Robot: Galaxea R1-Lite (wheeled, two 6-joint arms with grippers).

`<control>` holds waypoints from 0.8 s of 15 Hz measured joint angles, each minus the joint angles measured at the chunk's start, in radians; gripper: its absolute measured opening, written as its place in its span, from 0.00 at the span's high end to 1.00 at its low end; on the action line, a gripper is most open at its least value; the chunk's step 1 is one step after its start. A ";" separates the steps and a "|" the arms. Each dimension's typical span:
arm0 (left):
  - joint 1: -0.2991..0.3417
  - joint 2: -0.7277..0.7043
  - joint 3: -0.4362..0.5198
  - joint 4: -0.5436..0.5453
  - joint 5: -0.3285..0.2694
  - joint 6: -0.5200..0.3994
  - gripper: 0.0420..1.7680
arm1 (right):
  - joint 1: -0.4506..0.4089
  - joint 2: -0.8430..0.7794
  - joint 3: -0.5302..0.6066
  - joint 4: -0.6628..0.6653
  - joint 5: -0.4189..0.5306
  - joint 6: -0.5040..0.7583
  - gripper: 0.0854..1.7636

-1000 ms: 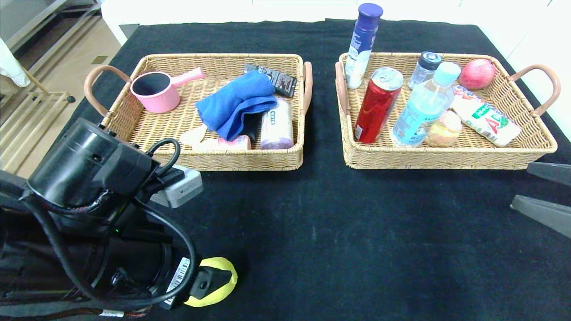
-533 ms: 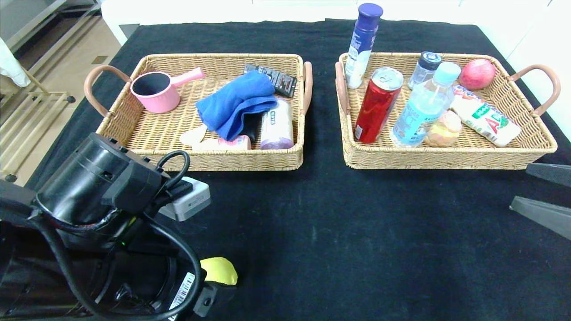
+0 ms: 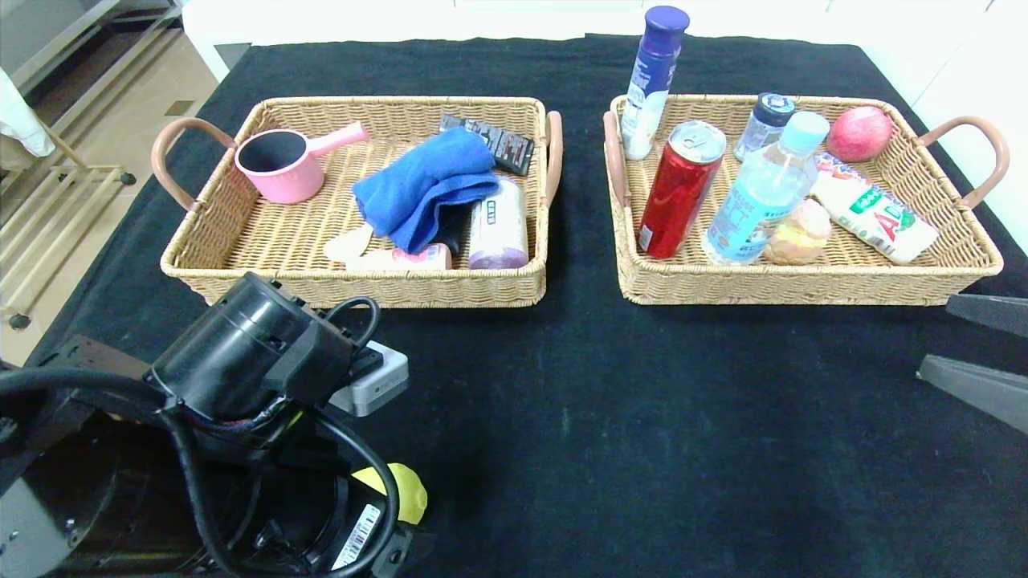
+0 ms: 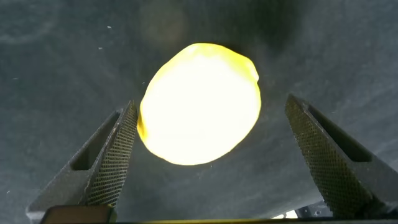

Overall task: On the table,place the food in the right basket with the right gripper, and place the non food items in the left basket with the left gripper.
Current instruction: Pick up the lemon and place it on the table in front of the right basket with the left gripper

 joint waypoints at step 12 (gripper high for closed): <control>0.000 0.049 0.018 -0.006 0.032 0.000 0.03 | 0.000 0.000 0.001 0.000 0.001 0.000 0.03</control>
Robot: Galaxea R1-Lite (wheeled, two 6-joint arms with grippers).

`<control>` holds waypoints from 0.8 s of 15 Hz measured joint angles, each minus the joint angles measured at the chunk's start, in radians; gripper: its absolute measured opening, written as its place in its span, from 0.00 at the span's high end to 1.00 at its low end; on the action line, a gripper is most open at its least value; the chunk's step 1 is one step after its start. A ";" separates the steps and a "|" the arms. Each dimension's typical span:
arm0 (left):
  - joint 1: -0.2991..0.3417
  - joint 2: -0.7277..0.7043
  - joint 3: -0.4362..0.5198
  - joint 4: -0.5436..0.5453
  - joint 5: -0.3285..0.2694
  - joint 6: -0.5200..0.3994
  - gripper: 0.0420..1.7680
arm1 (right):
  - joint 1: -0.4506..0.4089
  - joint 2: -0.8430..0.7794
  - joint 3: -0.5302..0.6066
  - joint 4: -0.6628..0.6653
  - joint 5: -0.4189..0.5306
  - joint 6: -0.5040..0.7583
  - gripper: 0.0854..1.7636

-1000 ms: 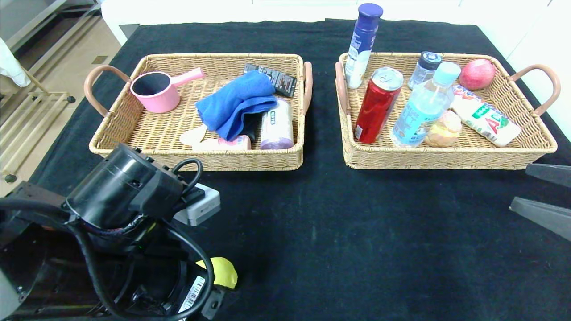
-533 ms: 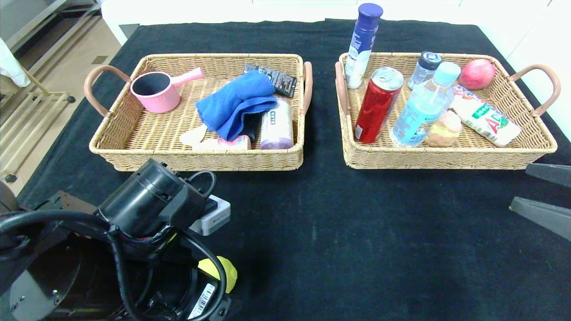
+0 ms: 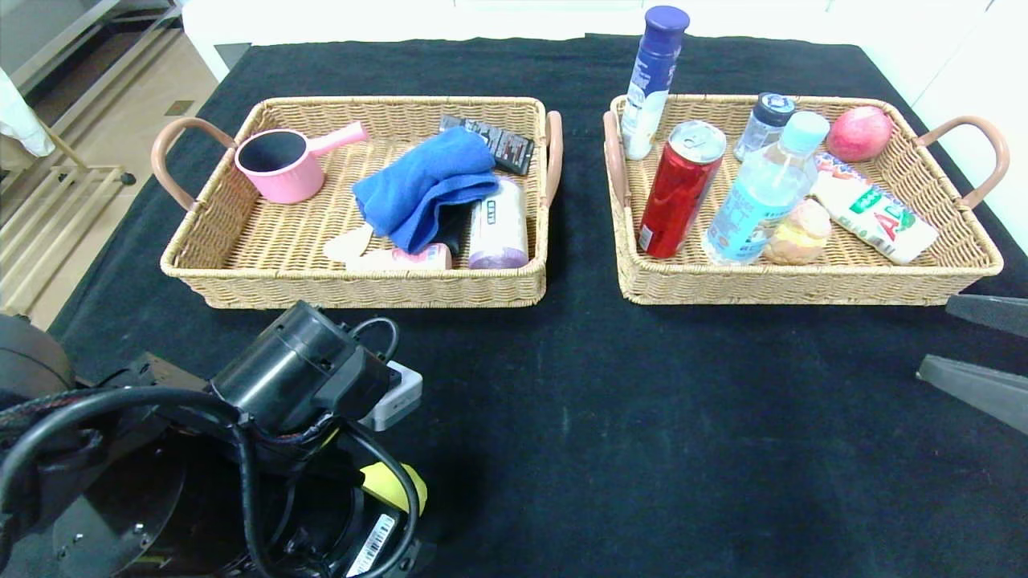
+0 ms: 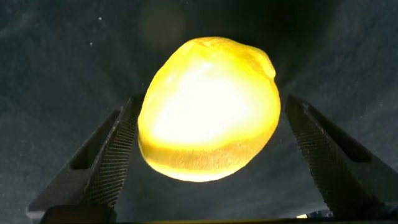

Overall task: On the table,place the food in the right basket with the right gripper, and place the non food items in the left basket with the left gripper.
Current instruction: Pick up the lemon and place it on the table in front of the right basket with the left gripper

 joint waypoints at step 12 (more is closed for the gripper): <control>0.001 0.020 0.000 -0.001 0.015 0.000 0.42 | 0.002 0.000 0.001 0.000 0.000 -0.001 0.03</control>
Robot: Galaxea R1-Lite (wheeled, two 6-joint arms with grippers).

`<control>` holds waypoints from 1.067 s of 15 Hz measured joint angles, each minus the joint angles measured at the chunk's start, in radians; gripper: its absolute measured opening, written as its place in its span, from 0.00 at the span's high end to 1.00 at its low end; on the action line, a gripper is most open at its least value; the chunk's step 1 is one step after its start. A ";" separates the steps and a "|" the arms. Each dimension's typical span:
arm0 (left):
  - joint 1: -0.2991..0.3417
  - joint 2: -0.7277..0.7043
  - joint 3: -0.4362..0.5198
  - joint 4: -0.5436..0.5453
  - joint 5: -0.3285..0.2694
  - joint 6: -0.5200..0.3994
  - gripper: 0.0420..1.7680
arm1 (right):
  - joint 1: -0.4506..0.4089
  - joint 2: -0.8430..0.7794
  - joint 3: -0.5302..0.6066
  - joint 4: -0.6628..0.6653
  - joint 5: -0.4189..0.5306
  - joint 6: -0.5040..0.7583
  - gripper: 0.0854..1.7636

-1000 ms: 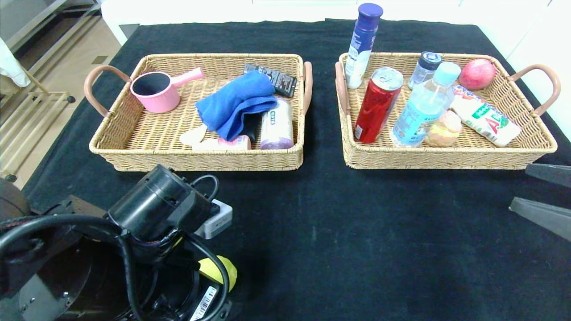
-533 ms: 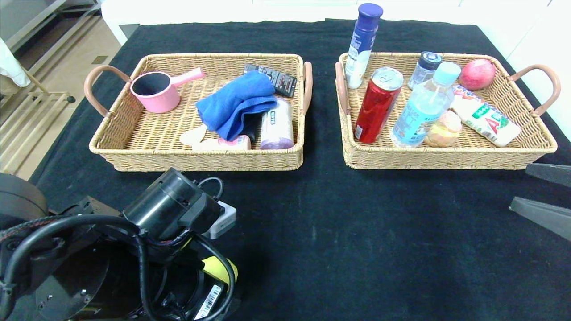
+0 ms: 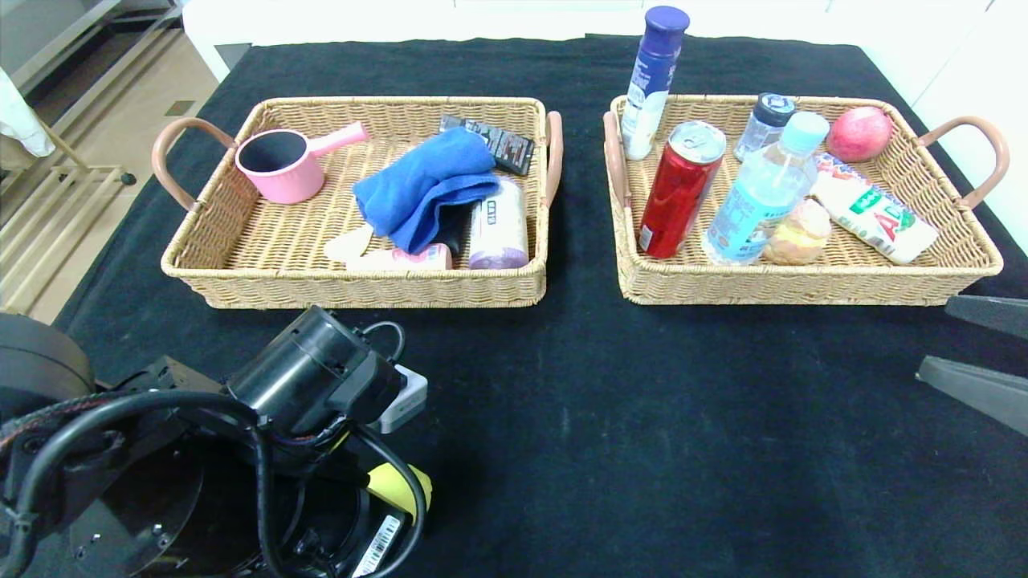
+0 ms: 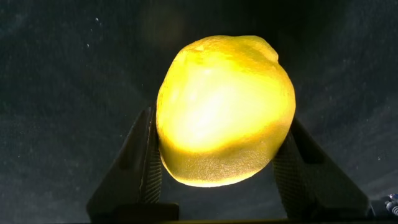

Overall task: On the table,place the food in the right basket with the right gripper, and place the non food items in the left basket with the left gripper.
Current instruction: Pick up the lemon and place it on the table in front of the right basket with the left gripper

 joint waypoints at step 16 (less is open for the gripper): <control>-0.003 -0.061 -0.025 0.001 -0.017 0.001 0.43 | 0.015 -0.024 0.015 0.002 0.000 -0.004 0.03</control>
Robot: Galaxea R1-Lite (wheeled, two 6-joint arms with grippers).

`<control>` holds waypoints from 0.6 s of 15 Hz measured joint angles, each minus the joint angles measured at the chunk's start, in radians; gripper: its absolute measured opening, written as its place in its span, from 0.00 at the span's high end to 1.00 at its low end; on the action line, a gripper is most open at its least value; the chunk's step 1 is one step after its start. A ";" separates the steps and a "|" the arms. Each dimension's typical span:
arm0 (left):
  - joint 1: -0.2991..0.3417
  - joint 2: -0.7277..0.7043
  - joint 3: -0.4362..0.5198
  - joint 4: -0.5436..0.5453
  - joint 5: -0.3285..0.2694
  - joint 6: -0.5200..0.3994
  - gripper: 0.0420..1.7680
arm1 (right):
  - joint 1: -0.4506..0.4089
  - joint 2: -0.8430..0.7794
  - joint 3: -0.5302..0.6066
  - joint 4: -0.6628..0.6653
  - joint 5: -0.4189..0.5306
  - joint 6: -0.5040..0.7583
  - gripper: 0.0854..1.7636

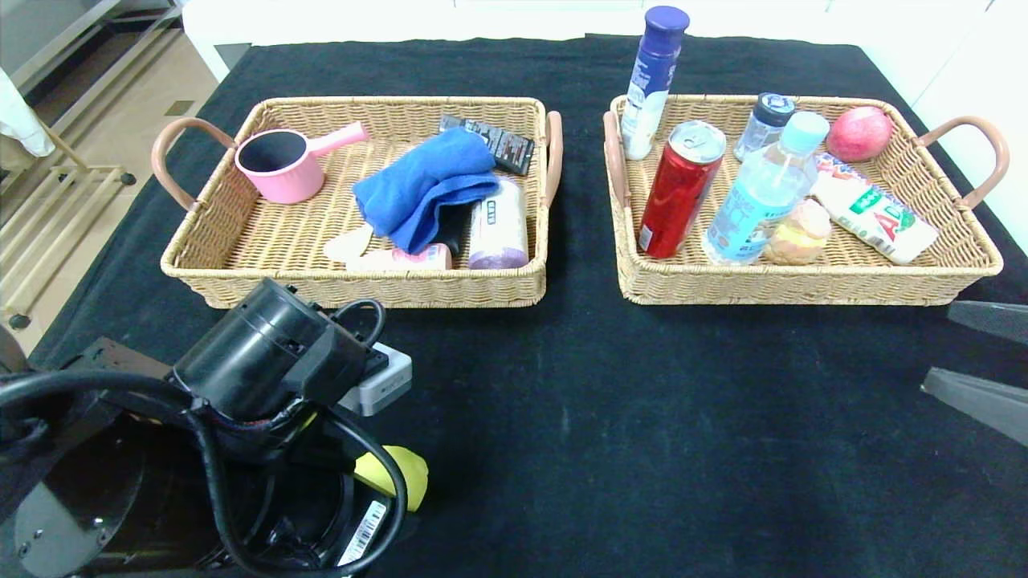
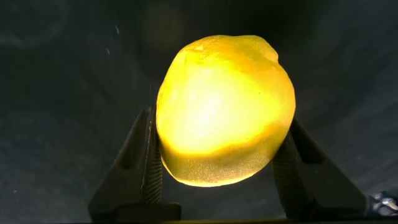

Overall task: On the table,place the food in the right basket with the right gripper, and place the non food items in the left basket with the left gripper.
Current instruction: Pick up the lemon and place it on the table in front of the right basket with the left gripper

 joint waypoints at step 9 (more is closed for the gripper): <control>-0.089 0.020 -0.097 -0.165 0.009 0.001 0.43 | -0.011 -0.012 -0.031 0.052 -0.027 0.000 0.03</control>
